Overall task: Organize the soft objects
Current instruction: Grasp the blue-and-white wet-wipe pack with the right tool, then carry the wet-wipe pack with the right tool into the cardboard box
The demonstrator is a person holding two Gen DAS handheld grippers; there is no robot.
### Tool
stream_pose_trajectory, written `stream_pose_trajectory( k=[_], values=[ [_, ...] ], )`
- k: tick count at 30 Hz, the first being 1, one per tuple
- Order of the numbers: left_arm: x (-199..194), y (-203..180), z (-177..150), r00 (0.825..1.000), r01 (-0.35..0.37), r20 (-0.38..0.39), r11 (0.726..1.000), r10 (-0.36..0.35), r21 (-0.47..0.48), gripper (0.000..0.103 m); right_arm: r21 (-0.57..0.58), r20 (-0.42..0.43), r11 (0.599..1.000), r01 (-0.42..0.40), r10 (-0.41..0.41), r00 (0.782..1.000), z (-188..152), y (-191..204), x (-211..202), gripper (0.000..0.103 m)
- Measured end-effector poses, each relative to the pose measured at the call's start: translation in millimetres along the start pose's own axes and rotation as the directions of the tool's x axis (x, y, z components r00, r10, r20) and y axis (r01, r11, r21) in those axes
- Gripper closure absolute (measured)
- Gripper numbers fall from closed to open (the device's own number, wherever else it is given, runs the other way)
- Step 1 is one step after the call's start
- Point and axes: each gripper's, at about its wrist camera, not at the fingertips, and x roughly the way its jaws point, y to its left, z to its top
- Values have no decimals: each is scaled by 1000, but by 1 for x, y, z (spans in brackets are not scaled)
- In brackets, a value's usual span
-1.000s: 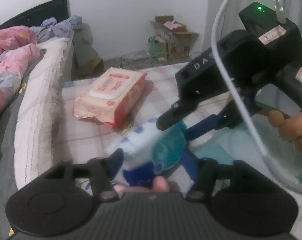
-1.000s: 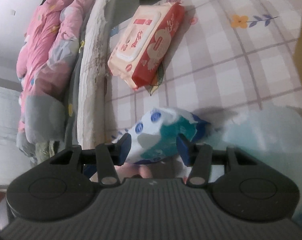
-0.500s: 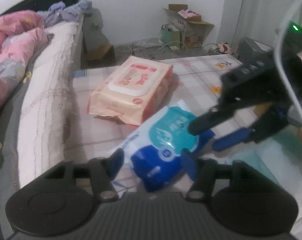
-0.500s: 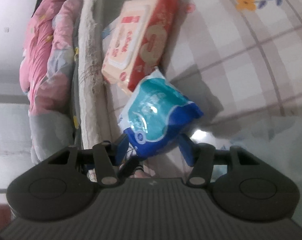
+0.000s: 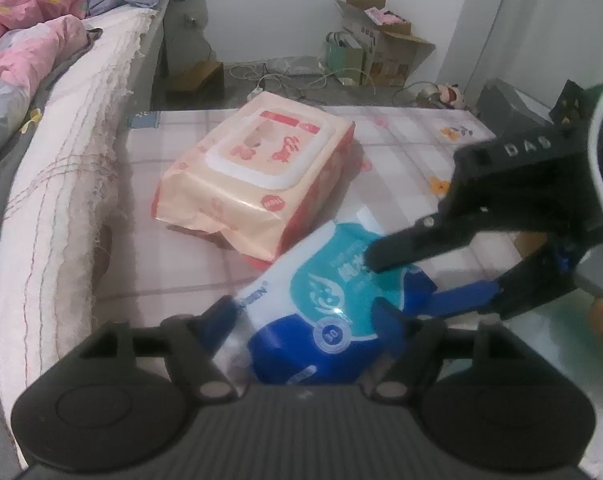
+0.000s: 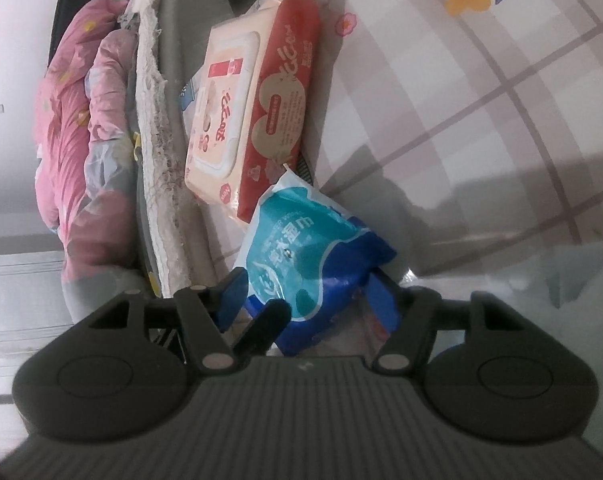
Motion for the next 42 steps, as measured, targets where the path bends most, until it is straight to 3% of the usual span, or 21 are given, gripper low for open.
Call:
stream_pose_trajectory(
  k=[3, 5, 10, 14, 17, 26, 31, 36, 38, 42],
  values=[
    [-2, -4, -2, 999, 10, -33, 1000, -10, -5, 24, -10, 6, 1000, -4, 4, 1000, 3, 1, 0, 36],
    [-5, -4, -4, 997, 52, -58, 998, -54, -30, 21, -26, 15, 1000, -4, 4, 1000, 6, 2, 0, 34],
    [-19, -9, -7, 992, 111, -53, 994, -111, -13, 24, -48, 30, 999, -13, 15, 999, 15, 1, -3, 34],
    [-26, -12, -6, 1000, 14, 4, 999, -14, 43, 23, -76, 29, 997, -1, 4, 1000, 10, 1, -11, 34],
    [-17, -14, -2, 1000, -29, -4, 997, 30, 71, 23, -111, 11, 994, 21, -19, 1000, 4, 2, -12, 34],
    [17, -13, 6, 996, 6, -85, 998, -1, 59, 19, -94, -13, 995, 25, -26, 1000, 5, -3, 9, 36],
    [19, -12, 7, 995, 7, -99, 999, -4, 33, 20, -111, -11, 993, 28, -30, 1000, 2, -1, 26, 41],
    [11, -3, 7, 990, 67, -122, 995, -75, -69, 32, -112, 20, 994, 6, -4, 1000, 1, 2, 24, 57],
    [4, -1, 6, 987, 97, -121, 990, -109, -106, 34, -130, 36, 991, 17, -12, 999, -1, 7, 20, 59],
    [-14, -7, 4, 991, 90, -93, 990, -100, -106, 34, -147, 47, 989, 5, 2, 999, -7, 13, 9, 62]
  ],
)
